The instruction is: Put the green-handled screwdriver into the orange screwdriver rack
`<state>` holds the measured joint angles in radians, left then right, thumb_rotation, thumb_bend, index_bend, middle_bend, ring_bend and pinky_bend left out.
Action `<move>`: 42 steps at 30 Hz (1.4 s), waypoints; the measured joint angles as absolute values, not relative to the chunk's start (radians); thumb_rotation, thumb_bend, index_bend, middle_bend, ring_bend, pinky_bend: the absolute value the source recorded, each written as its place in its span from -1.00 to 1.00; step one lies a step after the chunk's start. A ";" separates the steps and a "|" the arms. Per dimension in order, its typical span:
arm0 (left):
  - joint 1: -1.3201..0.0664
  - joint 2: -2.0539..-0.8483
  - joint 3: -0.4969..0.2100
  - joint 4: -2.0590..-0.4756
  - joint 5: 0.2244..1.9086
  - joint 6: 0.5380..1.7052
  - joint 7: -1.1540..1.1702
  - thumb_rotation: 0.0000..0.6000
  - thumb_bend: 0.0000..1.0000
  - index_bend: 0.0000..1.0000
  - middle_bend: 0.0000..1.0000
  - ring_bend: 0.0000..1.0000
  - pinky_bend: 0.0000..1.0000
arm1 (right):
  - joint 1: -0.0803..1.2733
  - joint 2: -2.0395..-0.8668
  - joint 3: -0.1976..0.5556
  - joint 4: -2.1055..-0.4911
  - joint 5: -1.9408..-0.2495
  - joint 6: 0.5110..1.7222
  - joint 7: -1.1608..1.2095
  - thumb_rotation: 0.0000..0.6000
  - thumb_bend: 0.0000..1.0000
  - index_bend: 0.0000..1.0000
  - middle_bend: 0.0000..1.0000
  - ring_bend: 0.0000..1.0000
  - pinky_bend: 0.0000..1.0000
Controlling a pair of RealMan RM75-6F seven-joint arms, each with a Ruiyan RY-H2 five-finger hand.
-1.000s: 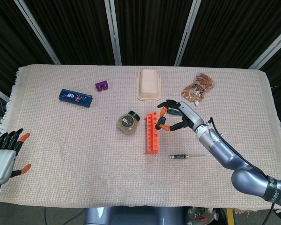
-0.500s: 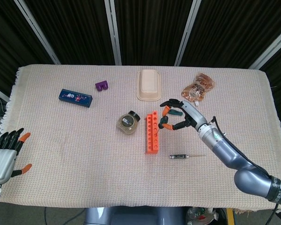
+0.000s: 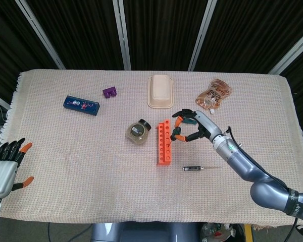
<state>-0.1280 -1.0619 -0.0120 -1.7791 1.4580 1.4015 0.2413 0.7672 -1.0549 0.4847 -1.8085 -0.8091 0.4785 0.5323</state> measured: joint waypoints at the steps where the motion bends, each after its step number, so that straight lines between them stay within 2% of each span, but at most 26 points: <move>1: -0.128 -1.062 -0.012 -1.778 1.457 1.400 0.241 1.00 -0.68 -0.78 -1.00 -1.00 -1.00 | 0.768 -1.060 0.480 -1.806 -0.814 0.481 0.531 1.00 -0.35 0.30 -0.55 -1.00 -1.00; 22: -0.127 -1.065 -0.015 -1.756 1.445 1.399 0.223 1.00 -0.67 -0.78 -1.00 -1.00 -1.00 | 0.807 -1.210 0.397 -1.721 -0.843 0.555 0.477 1.00 -0.35 0.29 -0.56 -1.00 -1.00; 42: -0.129 -1.069 -0.013 -1.747 1.442 1.392 0.217 1.00 -0.67 -0.78 -1.00 -1.00 -1.00 | 0.815 -1.244 0.362 -1.695 -0.814 0.569 0.451 1.00 -0.35 0.20 -0.61 -1.00 -1.00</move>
